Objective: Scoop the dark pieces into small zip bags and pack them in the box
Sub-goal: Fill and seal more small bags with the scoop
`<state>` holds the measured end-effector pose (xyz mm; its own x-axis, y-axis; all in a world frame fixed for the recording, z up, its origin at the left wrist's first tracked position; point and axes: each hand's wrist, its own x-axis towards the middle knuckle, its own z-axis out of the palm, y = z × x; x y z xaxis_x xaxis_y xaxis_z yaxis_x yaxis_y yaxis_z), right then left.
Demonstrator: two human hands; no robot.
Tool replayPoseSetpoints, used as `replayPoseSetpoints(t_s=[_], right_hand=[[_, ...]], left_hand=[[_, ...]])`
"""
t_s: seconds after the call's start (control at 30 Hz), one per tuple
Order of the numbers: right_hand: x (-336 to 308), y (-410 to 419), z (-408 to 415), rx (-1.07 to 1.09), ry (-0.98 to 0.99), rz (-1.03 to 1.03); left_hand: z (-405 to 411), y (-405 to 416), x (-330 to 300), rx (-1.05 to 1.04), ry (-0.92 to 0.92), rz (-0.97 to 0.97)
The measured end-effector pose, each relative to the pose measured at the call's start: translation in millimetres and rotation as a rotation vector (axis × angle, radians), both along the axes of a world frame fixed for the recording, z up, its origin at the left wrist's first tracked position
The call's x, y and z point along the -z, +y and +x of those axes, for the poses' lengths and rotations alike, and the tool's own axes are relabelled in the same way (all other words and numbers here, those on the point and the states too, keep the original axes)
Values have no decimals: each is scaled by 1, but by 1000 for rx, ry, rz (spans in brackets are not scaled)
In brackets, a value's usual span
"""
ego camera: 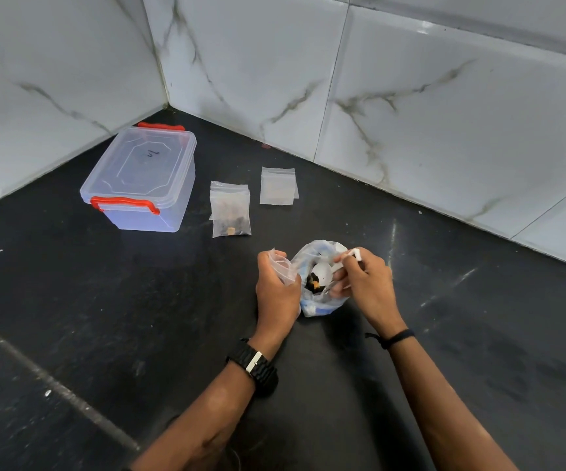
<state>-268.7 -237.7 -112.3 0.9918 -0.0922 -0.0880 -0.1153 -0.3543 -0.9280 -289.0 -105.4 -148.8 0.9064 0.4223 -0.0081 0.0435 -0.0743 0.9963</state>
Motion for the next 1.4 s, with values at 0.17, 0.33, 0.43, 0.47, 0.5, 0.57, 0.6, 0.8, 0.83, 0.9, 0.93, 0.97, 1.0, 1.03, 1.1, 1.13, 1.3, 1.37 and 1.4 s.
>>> replayPoseSetpoints(t_s=[0.17, 0.33, 0.43, 0.47, 0.5, 0.57, 0.6, 0.8, 0.83, 0.9, 0.93, 0.97, 1.0, 1.03, 1.1, 1.13, 1.3, 1.37, 1.4], right_hand=[[-2, -2, -4, -93, 3, 30], [-4, -1, -4, 29, 31, 179], [-2, -1, -4, -75, 32, 89], [-2, -2, -4, -119, 37, 59], [-2, -2, -4, -137, 47, 57], [-2, -3, -3, -87, 69, 123], [-2, -2, -4, -30, 77, 174], [-2, -1, -8, -10, 80, 242], [-2, -2, -8, -56, 77, 193], [-3, -3, -8, -96, 84, 154], [-3, -3, -8, -81, 92, 170], [-3, -2, -8, -41, 101, 201], [-4, -1, -7, 13, 111, 242], [-3, -1, -7, 63, 122, 287], [-3, 0, -8, 108, 142, 356], [-3, 1, -9, 102, 146, 362], [-5, 2, -12, 91, 122, 368], [-5, 3, -12, 115, 121, 386], [-4, 3, -12, 122, 115, 382]], left_hand=[[2, 4, 2, 50, 0, -9], [3, 6, 3, 46, -5, -21], [3, 7, 4, 55, 0, -42], [3, 7, 5, 61, 2, -49], [3, 8, 6, 63, 2, -53], [3, 9, 7, 58, -2, -53], [3, 8, 6, 54, -6, -51], [2, 8, 6, 41, -8, -68], [2, 8, 6, 47, -6, -72], [2, 9, 7, 53, -8, -78], [2, 8, 6, 53, -9, -79], [2, 7, 5, 54, -11, -81], [2, 7, 5, 55, -17, -83], [2, 6, 5, 54, -25, -83], [2, 5, 5, 50, -31, -67], [3, 6, 5, 46, -29, -59], [3, 9, 6, 45, -12, -69], [2, 10, 5, 49, -8, -65], [1, 10, 4, 52, -10, -59]])
